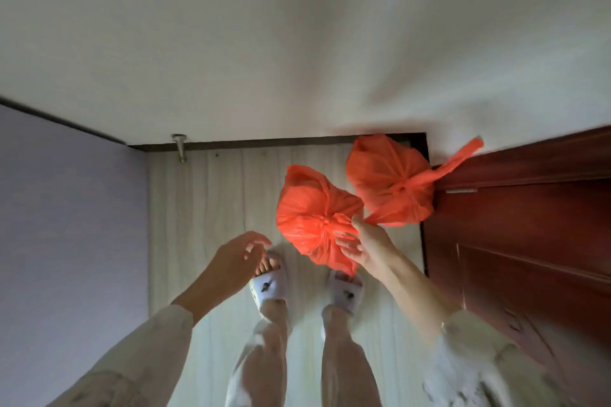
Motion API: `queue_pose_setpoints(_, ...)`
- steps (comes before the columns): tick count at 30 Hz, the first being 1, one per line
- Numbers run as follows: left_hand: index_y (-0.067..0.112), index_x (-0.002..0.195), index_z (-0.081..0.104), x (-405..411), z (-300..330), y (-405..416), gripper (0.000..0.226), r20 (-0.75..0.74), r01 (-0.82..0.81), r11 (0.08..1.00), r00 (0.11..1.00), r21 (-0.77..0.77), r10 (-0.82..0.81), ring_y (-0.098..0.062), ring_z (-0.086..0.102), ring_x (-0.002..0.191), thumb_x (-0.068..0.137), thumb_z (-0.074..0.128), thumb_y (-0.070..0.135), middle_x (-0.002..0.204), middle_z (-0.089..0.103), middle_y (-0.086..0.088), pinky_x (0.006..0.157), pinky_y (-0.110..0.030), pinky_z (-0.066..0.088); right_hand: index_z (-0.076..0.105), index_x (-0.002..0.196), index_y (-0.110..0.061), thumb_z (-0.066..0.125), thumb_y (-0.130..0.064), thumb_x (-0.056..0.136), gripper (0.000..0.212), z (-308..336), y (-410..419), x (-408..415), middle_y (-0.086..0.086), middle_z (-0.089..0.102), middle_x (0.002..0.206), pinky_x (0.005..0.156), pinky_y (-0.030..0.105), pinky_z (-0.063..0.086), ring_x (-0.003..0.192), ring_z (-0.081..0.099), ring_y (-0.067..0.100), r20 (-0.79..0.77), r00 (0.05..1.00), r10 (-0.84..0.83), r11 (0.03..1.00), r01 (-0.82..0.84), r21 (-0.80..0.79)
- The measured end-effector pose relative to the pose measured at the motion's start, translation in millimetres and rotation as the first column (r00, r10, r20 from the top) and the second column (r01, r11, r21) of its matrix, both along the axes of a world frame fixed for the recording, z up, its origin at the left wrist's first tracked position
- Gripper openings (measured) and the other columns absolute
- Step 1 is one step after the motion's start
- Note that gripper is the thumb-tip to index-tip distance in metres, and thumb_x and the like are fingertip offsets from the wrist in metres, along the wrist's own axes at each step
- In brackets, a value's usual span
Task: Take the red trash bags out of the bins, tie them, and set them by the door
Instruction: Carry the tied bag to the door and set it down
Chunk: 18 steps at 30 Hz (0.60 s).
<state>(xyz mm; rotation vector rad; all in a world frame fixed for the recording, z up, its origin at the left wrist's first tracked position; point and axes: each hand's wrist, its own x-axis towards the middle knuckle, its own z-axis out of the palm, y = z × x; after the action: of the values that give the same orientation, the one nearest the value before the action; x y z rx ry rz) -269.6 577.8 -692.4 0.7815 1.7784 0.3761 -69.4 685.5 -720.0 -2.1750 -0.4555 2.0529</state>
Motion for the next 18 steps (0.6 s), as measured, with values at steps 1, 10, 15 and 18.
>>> queue_pose_setpoints(1, 0.035, 0.076, 0.054, -1, -16, 9, 0.033, -0.009, 0.010, 1.000, 1.000, 0.001, -0.010, -0.024, 0.061, 0.071, 0.090, 0.045, 0.006, 0.079, 0.063, -0.003, 0.072, -0.028, 0.048, 0.058, 0.080, -0.019, 0.035, -0.027, 0.099, 0.031, -21, 11, -1, 0.006, 0.060, 0.093, 0.078, 0.032, 0.046, 0.081, 0.061, 0.023, -0.021, 0.999, -0.036, 0.999, 0.036, -0.009)
queue_pose_setpoints(10, 0.028, 0.083, 0.056, 18, -110, 53, 0.025, -0.038, -0.089, 0.993, 0.996, -0.077, 0.087, -0.018, 0.061, 0.069, 0.091, 0.042, 0.009, 0.083, 0.063, 0.000, 0.059, -0.024, 0.044, 0.058, 0.087, -0.018, 0.034, -0.034, 0.099, 0.031, -145, 61, 16, 0.000, 0.060, 0.101, 0.068, 0.026, 0.048, 0.090, 0.059, 0.015, -0.173, 0.943, -0.283, 0.958, 0.271, -0.090)
queue_pose_setpoints(15, 0.028, 0.088, 0.056, 34, -103, 53, 0.021, -0.049, -0.052, 0.988, 0.998, -0.145, 0.045, -0.018, 0.063, 0.074, 0.091, 0.042, 0.013, 0.086, 0.064, 0.001, 0.062, -0.026, 0.046, 0.058, 0.088, -0.017, 0.041, -0.031, 0.096, 0.024, -138, 57, 37, 0.002, 0.059, 0.093, 0.070, 0.029, 0.054, 0.088, 0.060, 0.015, -0.146, 0.935, -0.323, 0.944, 0.308, -0.121)
queue_pose_setpoints(18, 0.020, 0.097, 0.059, 39, -82, 53, 0.019, -0.076, -0.038, 0.980, 0.997, -0.197, 0.023, -0.023, 0.064, 0.082, 0.092, 0.042, 0.013, 0.090, 0.063, -0.001, 0.071, -0.028, 0.047, 0.057, 0.091, -0.014, 0.043, -0.031, 0.096, 0.022, -111, 58, 43, 0.004, 0.059, 0.095, 0.075, 0.033, 0.055, 0.091, 0.060, 0.018, -0.176, 0.935, -0.307, 0.949, 0.287, -0.128)
